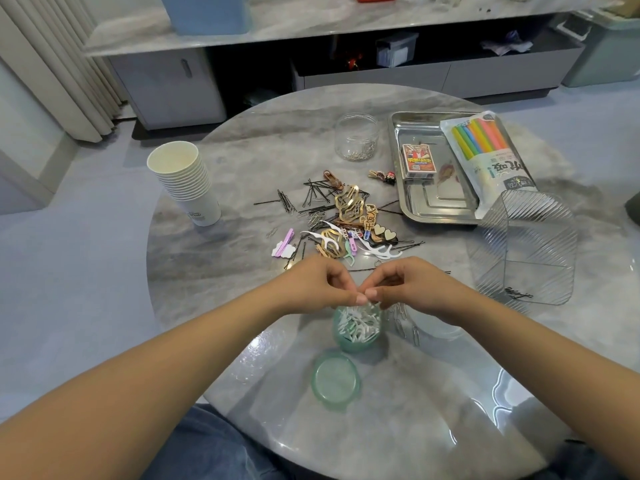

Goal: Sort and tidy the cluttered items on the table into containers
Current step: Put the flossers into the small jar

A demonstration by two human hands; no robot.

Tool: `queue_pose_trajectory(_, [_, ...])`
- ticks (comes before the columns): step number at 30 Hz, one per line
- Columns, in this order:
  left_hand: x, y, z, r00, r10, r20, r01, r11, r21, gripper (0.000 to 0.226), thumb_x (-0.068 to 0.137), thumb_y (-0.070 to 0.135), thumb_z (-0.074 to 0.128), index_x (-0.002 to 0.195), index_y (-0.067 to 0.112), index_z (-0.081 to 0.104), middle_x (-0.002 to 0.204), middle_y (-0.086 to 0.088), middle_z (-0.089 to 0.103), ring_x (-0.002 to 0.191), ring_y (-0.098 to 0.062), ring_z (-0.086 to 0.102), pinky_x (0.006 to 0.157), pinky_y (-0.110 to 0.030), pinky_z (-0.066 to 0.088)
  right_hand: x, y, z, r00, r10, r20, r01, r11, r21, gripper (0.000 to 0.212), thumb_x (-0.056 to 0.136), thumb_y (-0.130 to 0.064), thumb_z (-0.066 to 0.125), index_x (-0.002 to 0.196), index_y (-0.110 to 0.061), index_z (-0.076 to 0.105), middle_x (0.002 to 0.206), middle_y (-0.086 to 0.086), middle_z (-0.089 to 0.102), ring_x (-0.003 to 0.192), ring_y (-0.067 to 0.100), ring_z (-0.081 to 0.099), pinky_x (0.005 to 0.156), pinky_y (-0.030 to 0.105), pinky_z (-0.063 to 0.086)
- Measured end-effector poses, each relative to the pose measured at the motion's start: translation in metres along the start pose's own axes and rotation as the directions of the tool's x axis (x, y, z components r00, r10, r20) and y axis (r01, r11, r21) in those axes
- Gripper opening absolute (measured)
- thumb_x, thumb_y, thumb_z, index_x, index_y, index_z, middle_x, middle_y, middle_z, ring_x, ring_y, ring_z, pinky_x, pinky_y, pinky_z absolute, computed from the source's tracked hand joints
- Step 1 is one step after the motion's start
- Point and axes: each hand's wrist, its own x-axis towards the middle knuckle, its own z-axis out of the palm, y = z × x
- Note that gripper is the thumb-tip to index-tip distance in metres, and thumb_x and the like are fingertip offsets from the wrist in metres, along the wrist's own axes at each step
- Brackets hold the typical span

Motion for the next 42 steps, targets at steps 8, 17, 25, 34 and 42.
queue_pose_trajectory(8, [0.004, 0.007, -0.004, 0.996, -0.068, 0.062, 0.072, 0.995, -0.067, 0.024, 0.077, 0.035, 0.076, 0.084, 0.014, 0.067, 0.077, 0.0, 0.063, 0.071, -0.01, 0.059, 0.068, -0.027, 0.051, 0.003, -0.003, 0.0, 0.999, 0.025, -0.031, -0.024, 1.0, 0.014, 0.008, 0.083, -0.005, 0.068, 0.082, -0.013, 0.071, 0.067, -0.002, 0.067, 0.061, 0.002, 0.06, 0.059, 0.016, 0.048])
queue_pose_trajectory(17, [0.036, -0.008, -0.008, 0.95, -0.077, -0.301, 0.119, 0.985, 0.122, 0.005, 0.089, 0.018, 0.059, 0.086, 0.016, 0.063, 0.085, 0.004, 0.062, 0.08, -0.014, 0.058, 0.066, -0.021, 0.042, 0.033, 0.002, -0.007, 0.919, -0.145, -0.368, -0.047, 0.884, -0.465, 0.017, 0.087, -0.017, 0.063, 0.104, -0.017, 0.068, 0.088, -0.008, 0.056, 0.074, 0.005, 0.05, 0.06, 0.014, 0.035])
queue_pose_trajectory(25, [0.067, -0.023, 0.004, 0.956, 0.154, -0.249, 0.002, 0.847, 0.531, 0.049, 0.092, 0.022, 0.053, 0.14, 0.021, 0.042, 0.142, -0.001, 0.04, 0.131, -0.021, 0.03, 0.107, -0.036, 0.028, 0.059, 0.029, -0.009, 0.882, -0.209, -0.422, -0.128, 0.755, -0.643, 0.034, 0.086, -0.024, 0.065, 0.117, -0.012, 0.062, 0.113, 0.005, 0.056, 0.11, 0.022, 0.047, 0.089, 0.027, 0.036])
queue_pose_trajectory(34, [0.066, -0.019, 0.003, 0.965, 0.165, -0.202, -0.026, 0.831, 0.555, 0.02, 0.083, 0.029, 0.066, 0.101, 0.021, 0.064, 0.105, 0.002, 0.055, 0.103, -0.016, 0.05, 0.089, -0.031, 0.039, 0.054, 0.022, -0.014, 0.943, -0.08, -0.323, -0.14, 0.785, -0.603, 0.008, 0.085, -0.024, 0.064, 0.083, -0.017, 0.061, 0.084, -0.003, 0.057, 0.083, 0.017, 0.057, 0.07, 0.028, 0.044])
queue_pose_trajectory(42, [0.06, -0.006, 0.003, 0.945, 0.233, -0.229, -0.131, 0.912, 0.388, 0.027, 0.089, 0.017, 0.059, 0.115, 0.02, 0.06, 0.105, 0.006, 0.053, 0.087, -0.01, 0.049, 0.082, -0.025, 0.042, 0.046, 0.003, -0.022, 0.96, -0.008, -0.279, -0.136, 0.86, -0.492, 0.009, 0.088, -0.021, 0.061, 0.085, -0.013, 0.064, 0.072, -0.003, 0.062, 0.061, 0.005, 0.052, 0.051, 0.014, 0.036])
